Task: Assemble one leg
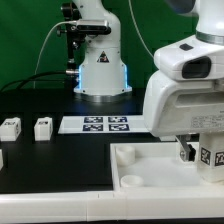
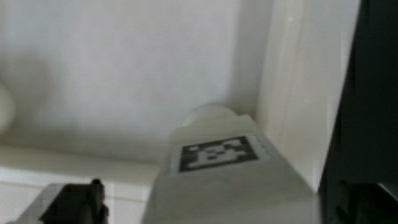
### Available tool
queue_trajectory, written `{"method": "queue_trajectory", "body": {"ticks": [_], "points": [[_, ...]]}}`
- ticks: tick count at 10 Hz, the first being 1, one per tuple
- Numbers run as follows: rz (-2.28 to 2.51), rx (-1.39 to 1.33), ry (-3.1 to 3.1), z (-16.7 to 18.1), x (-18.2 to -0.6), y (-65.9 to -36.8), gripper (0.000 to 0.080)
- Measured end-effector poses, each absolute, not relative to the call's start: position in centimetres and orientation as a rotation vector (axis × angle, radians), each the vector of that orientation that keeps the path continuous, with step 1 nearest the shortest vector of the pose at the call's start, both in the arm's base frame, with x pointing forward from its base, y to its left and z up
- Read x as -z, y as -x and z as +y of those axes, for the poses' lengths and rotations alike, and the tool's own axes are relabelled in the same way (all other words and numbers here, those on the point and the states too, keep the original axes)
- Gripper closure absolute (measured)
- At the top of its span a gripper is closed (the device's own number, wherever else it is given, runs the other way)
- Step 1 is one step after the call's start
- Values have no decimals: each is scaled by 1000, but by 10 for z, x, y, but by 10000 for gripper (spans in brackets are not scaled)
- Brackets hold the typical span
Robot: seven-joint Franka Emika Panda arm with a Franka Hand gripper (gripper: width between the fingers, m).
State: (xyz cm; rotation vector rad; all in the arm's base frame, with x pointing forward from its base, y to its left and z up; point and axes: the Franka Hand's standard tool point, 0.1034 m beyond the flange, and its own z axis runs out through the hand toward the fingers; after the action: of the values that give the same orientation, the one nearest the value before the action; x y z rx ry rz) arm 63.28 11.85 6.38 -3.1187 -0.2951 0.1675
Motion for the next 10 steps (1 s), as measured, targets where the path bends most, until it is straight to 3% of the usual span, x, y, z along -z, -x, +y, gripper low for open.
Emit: {"method": "queue_trajectory", "body": {"ticks": [2, 4, 5, 6, 10], "points": [[-288, -168, 3120, 119, -64, -633, 151], [-288, -168, 3120, 118, -63, -633, 418], [-288, -168, 3120, 118, -63, -633, 418], [-288, -168, 3120, 118, -63, -633, 509], [-49, -169, 3137, 119, -63, -633, 509]]}}
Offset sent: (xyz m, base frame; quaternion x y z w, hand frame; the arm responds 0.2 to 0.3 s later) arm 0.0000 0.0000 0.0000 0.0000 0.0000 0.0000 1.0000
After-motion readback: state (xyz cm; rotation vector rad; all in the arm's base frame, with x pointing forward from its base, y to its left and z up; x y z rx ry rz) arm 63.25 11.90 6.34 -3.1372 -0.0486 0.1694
